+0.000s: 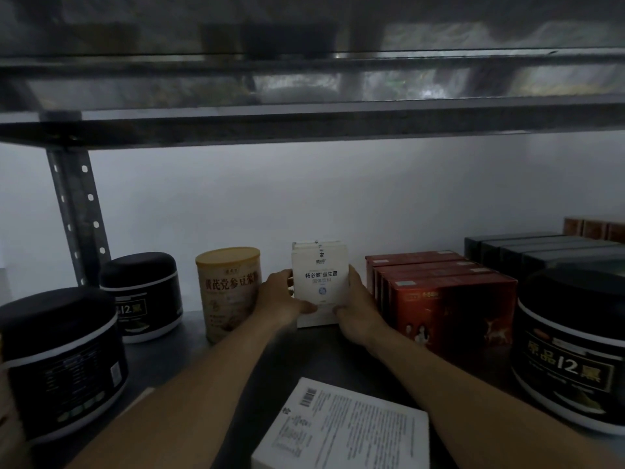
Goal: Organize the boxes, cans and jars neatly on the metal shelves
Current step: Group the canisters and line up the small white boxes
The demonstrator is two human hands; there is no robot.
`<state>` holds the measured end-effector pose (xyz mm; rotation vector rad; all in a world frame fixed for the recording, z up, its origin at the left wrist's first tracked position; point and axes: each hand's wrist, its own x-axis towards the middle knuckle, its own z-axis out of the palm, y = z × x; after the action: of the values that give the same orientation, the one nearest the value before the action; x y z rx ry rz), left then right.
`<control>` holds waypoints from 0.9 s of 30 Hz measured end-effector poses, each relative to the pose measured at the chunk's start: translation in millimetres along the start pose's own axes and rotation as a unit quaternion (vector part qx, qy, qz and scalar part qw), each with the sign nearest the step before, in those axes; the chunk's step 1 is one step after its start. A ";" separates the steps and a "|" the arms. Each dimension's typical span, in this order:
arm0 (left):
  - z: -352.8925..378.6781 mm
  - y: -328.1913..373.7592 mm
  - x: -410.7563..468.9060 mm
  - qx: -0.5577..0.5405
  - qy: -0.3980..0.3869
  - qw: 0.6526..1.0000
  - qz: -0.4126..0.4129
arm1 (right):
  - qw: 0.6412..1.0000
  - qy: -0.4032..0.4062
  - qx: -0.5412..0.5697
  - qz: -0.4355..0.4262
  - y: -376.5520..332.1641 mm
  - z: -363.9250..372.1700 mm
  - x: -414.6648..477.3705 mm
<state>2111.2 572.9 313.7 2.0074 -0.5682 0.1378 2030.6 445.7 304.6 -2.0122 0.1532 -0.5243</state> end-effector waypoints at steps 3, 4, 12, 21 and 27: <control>0.8 1.6 -2.0 -0.002 0.018 1.000 0.005 | 1.000 -0.005 -0.004 -0.003 2.1 -0.1 0.5; 0.9 1.8 -2.4 0.000 0.025 1.000 0.006 | 1.000 -0.008 -0.004 0.000 2.6 -0.2 1.0; 2.2 0.5 -1.9 0.014 0.050 0.998 0.022 | 0.999 -0.006 0.030 -0.009 4.8 1.0 0.8; 6.5 -1.2 -1.3 0.030 0.052 0.998 0.034 | 0.998 0.023 0.059 -0.006 11.0 2.7 8.9; 6.0 -0.4 -2.3 0.045 0.051 0.997 0.027 | 0.998 0.024 0.056 -0.006 11.9 3.6 10.6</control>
<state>2108.5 568.7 309.7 2.0586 -0.5599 0.3028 2043.0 439.4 296.0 -1.8932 0.1383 -0.5756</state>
